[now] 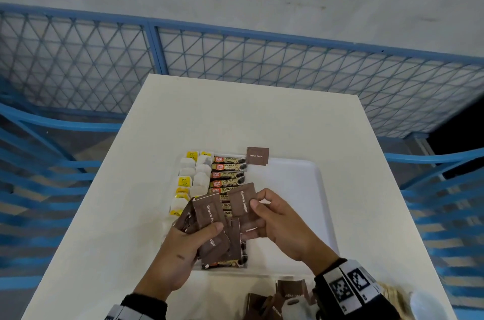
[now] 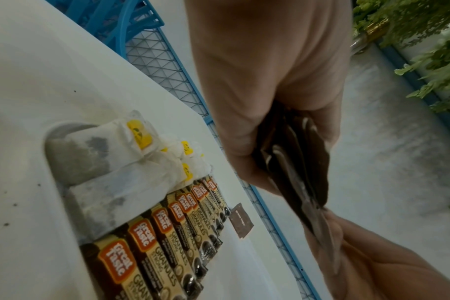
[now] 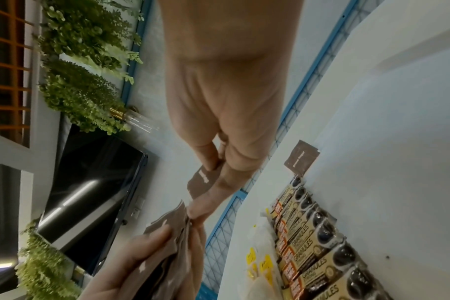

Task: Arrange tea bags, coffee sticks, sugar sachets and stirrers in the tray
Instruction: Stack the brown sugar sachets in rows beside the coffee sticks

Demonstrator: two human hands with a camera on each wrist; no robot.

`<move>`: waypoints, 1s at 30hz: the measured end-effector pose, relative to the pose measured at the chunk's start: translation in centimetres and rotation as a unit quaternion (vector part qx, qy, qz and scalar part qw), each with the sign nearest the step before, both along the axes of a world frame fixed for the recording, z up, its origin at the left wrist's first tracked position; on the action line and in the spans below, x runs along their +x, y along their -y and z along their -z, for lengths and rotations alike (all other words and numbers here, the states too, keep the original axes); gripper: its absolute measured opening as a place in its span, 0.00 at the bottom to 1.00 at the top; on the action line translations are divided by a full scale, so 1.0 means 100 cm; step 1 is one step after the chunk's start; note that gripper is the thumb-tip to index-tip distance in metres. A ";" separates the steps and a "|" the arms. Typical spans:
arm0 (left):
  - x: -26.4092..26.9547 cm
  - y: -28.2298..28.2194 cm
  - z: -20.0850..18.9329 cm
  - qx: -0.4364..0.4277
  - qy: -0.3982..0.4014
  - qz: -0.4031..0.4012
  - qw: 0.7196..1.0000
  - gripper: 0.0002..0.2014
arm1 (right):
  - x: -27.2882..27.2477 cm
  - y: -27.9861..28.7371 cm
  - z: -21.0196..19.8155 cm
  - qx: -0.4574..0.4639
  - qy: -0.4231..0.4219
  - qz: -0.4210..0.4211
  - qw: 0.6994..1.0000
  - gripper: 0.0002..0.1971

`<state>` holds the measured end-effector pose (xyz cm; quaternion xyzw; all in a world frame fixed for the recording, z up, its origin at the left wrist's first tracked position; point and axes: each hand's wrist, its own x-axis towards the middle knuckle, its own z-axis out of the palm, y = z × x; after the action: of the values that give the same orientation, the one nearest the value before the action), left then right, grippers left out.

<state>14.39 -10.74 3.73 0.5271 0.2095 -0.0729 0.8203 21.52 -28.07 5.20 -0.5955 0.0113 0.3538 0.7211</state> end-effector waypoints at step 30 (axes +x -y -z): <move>0.009 -0.015 0.023 -0.022 -0.025 -0.005 0.999 0.50 | 0.160 0.023 0.089 -0.263 0.151 0.128 0.944 0.11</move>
<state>15.34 -9.22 1.47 0.5058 0.2308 -0.0860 0.8267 37.52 -30.42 -3.75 -0.8040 0.0708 0.1491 0.5712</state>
